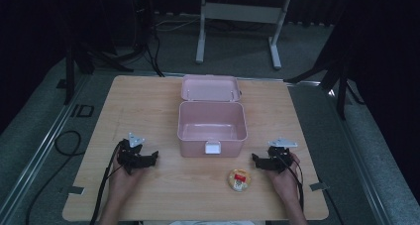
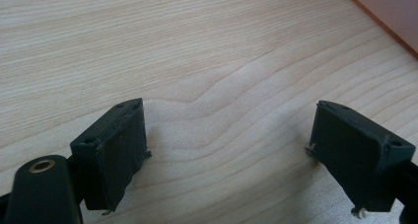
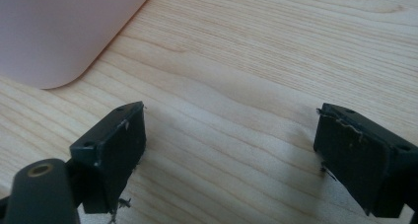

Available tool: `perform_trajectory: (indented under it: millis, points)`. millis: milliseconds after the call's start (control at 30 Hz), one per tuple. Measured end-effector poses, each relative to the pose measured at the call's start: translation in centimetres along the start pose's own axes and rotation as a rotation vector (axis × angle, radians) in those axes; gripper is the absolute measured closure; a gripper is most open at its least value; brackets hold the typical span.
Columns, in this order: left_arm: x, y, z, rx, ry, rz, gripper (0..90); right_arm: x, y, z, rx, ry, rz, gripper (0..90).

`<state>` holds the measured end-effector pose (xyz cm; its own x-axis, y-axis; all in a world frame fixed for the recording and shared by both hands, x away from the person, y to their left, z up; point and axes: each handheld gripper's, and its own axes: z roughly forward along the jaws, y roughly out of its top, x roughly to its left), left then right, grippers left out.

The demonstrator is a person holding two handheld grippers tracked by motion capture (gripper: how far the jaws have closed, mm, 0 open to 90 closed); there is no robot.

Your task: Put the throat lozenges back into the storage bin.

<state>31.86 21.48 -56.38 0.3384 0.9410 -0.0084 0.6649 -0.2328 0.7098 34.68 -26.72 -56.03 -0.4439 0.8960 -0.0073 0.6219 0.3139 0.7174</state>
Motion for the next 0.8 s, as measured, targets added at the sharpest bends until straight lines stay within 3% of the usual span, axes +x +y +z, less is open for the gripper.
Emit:
perform_trajectory:
  millis: [167, 400, 500, 800]
  points:
    - [0.0, 0.0, 0.0, 0.0, 0.0, 0.0, 14.6, 0.0, 0.0, 0.0, 0.0, -0.001, -0.004, 13.0]
    - [0.0, 0.0, 0.0, 0.0, 0.0, 0.0, 14.6, 0.3, 0.2, -0.4, -0.004, -0.041, -0.01, 15.1]
    - [0.0, 0.0, 0.0, 0.0, 0.0, 0.0, 14.6, 0.5, 0.3, -0.8, -0.013, -0.041, -0.023, 21.9]
    - [0.0, 0.0, 0.0, 0.0, 0.0, 0.0, 14.6, 0.6, 0.5, -1.5, -0.026, -0.05, -0.021, 27.2]
